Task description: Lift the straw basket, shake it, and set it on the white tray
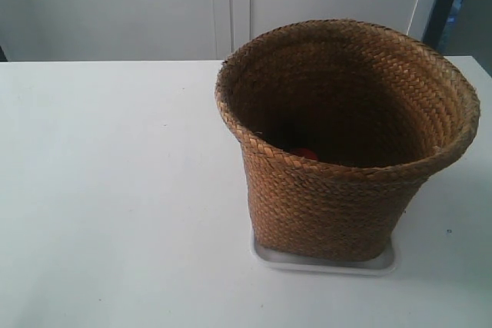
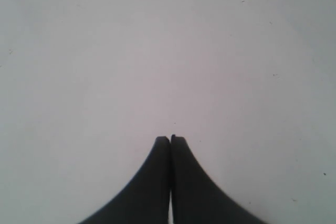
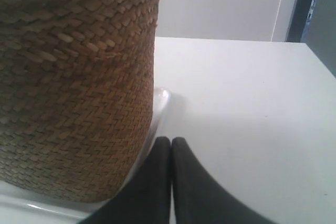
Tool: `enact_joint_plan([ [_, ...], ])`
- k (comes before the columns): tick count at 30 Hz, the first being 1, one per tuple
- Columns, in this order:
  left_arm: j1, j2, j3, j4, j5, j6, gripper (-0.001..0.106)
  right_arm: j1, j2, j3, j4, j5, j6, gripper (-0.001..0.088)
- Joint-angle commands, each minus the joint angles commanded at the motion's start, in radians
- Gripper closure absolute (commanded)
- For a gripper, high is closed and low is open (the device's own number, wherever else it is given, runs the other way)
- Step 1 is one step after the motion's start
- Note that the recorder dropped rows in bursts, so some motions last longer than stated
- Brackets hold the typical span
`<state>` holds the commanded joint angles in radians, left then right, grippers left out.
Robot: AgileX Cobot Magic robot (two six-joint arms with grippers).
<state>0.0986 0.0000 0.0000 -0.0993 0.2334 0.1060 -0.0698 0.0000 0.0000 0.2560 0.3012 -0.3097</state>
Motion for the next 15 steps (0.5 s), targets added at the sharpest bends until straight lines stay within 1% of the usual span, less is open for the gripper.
enact_joint_plan([
  [5, 0.000, 0.000, 0.000, 0.000, 0.000, 0.000, 0.105, 0.000, 0.000, 0.000, -0.003, 0.051, 0.000, 0.0868],
  [15, 0.000, 0.000, 0.000, 0.000, 0.000, 0.000, 0.105, 0.000, 0.000, 0.000, -0.003, 0.053, -0.007, 0.0868],
])
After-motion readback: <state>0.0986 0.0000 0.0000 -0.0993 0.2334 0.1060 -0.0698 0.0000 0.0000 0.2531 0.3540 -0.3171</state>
